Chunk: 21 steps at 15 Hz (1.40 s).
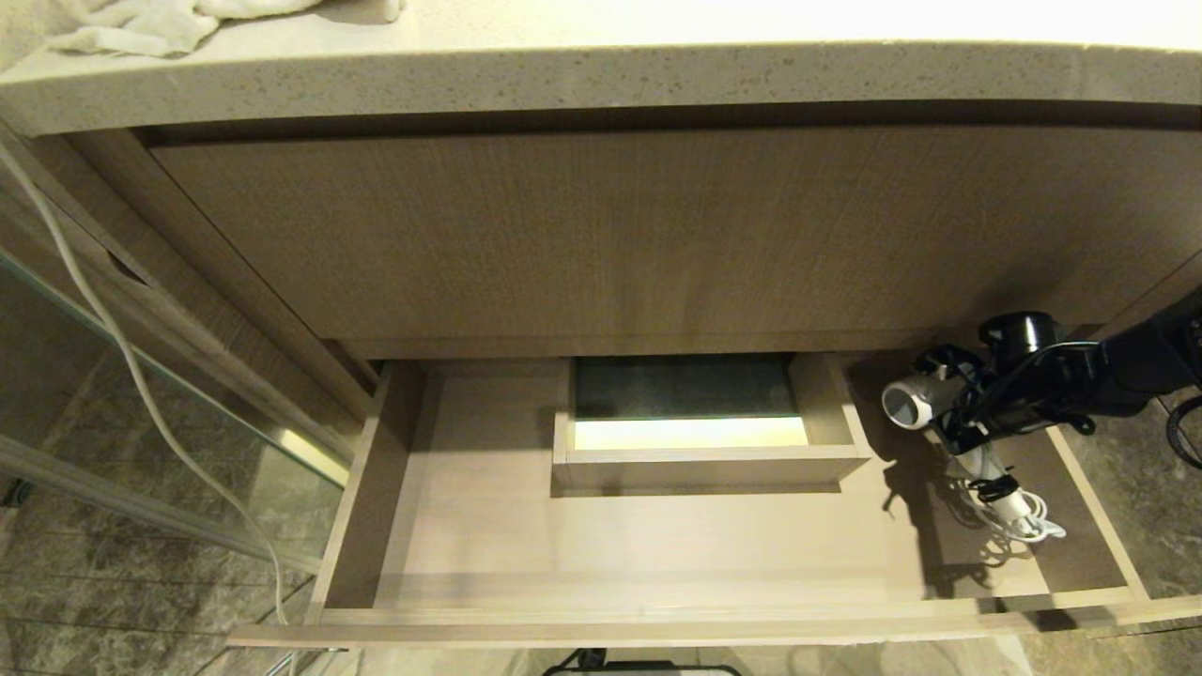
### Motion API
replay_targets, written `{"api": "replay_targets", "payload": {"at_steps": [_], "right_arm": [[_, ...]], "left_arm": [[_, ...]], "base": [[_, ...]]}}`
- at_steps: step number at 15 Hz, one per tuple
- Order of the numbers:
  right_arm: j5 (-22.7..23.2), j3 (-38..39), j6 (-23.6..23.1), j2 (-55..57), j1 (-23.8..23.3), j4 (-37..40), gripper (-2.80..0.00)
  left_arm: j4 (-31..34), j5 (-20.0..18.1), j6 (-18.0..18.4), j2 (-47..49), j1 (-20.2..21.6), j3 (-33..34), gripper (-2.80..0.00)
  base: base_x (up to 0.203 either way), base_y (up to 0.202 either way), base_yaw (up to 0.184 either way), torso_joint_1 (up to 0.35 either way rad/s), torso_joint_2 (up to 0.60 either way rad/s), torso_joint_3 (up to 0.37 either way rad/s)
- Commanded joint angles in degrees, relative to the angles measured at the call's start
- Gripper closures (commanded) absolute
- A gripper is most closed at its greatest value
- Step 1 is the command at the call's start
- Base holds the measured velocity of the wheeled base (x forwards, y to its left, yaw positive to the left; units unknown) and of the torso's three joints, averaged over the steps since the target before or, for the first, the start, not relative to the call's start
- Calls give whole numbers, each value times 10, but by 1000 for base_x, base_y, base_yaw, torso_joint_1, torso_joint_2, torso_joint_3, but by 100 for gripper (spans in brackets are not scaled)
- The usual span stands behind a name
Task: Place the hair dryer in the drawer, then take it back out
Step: Put it into the drawer, then close the drawer
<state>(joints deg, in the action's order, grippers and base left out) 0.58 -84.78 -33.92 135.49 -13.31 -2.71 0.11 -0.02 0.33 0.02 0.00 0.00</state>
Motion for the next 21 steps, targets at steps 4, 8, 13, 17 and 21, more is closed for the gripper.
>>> {"api": "replay_targets", "payload": {"at_steps": [4,8,13,17,21], "right_arm": [[1,-31,-25,50,-1,-16,-280],[0,-29,-25,37,-1,-37,-280],[-1,15,-16,-41,-8,-43,-280],[-2,70,-11,-97,-11,-35,-280],[-1,124,26,-188,-10,-13,0]], "left_arm": [[1,0,0,1,0,1,0],[0,0,0,1,0,1,0],[0,0,0,0,0,1,0],[0,0,0,0,0,1,0],[0,-1,0,1,0,1,0]], "base": [[0,0,0,0,0,0],[0,0,0,0,0,0],[0,0,0,0,0,0],[0,0,0,0,0,0],[0,0,0,0,0,0]]}}
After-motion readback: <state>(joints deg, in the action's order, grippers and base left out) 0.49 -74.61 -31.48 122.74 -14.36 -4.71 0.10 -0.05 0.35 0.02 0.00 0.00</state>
